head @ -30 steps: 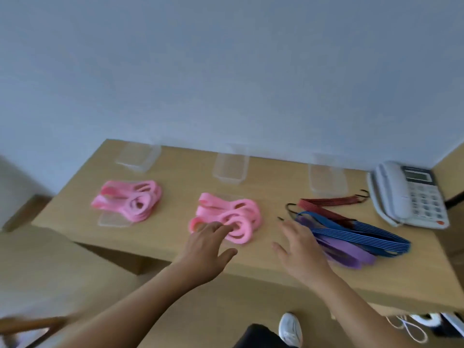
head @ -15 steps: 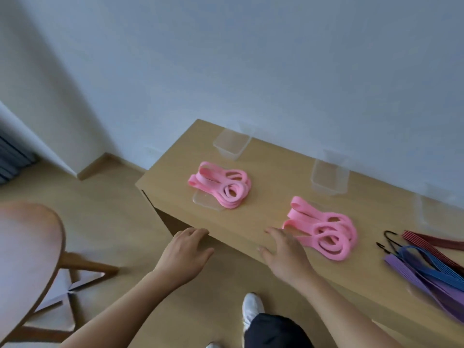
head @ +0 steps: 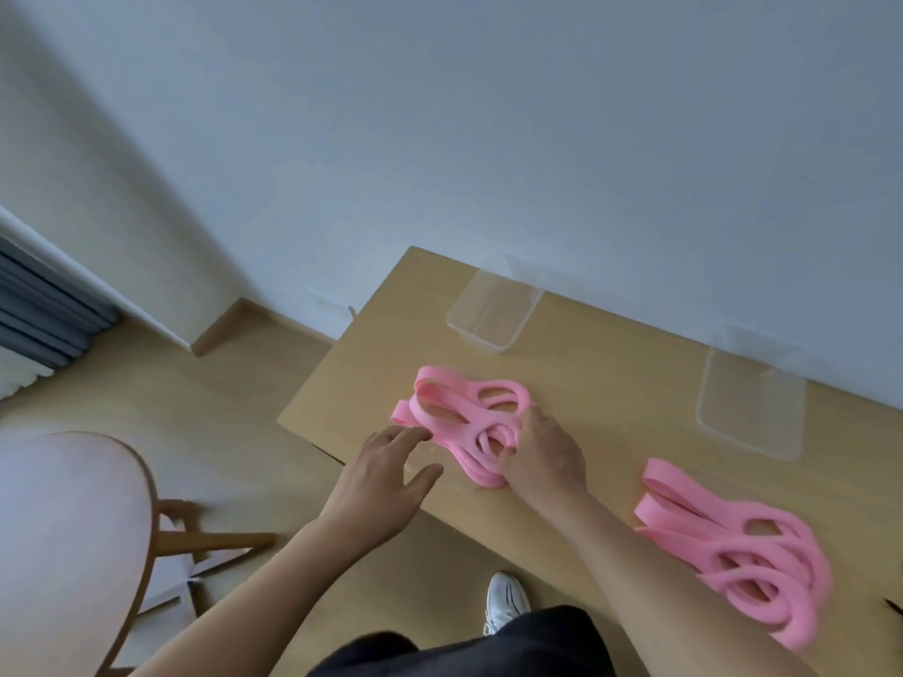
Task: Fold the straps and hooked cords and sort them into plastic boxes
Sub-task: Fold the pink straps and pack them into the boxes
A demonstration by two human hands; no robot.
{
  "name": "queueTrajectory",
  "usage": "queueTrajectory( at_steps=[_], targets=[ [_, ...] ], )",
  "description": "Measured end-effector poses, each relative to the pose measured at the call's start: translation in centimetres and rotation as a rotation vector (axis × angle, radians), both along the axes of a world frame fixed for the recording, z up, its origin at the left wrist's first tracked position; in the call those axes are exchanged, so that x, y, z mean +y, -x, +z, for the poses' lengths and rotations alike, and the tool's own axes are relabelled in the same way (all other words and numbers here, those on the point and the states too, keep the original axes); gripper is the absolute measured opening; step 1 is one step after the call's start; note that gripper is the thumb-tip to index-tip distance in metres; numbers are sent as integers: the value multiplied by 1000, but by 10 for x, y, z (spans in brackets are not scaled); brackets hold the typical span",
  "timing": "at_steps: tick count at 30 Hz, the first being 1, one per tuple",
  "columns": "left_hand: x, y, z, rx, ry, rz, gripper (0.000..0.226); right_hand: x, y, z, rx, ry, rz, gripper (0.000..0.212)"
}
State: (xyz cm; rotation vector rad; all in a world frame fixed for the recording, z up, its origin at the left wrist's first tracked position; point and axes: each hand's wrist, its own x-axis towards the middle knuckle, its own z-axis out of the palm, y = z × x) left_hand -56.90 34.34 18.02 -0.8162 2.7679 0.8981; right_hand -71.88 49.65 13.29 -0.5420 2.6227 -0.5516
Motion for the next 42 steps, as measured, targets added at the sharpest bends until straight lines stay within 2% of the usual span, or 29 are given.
queueTrajectory(
  at_steps=[3,8,10,12,14,15,17,19,21,24,25,26,29,32,35,42],
  targets=[
    [-11,27,4,12,-42,-61,48,-1,7,13,77,67,-18,31],
    [-31,80,17,27,-109,-224,60,-21,25,72,-31,567,-143,6],
    [-39,98,26,86,-246,-220,39,-31,28,97,-51,677,-168,5],
    [-47,110,36,179,-400,-203,13,-40,29,121,-29,735,-223,16],
    [-56,120,50,266,-491,-212,9,-47,30,147,32,782,-271,22],
    [-59,125,59,306,-545,-227,13,-50,31,159,68,804,-284,23],
    [-67,136,76,343,-591,-294,44,-57,30,182,132,843,-292,22],
    [-71,146,89,373,-615,-350,55,-64,28,201,179,881,-292,24],
    [-76,153,99,416,-677,-392,43,-71,23,217,223,917,-301,24],
    [-85,157,117,401,-781,-498,14,-78,15,242,268,977,-343,21],
    [-87,155,124,377,-802,-528,9,-80,13,250,271,998,-371,21],
    [-90,153,130,362,-821,-547,13,-82,11,257,276,1016,-405,20],
    [-94,144,149,394,-905,-569,22,-87,3,275,360,980,-459,20],
    [-97,136,169,487,-1021,-532,21,-90,-9,289,506,888,-441,25],
    [-100,130,189,530,-1103,-544,20,-93,-24,297,655,797,-408,22],
    [-107,116,211,555,-1184,-607,26,-100,-45,294,965,635,-183,20]
  ],
)
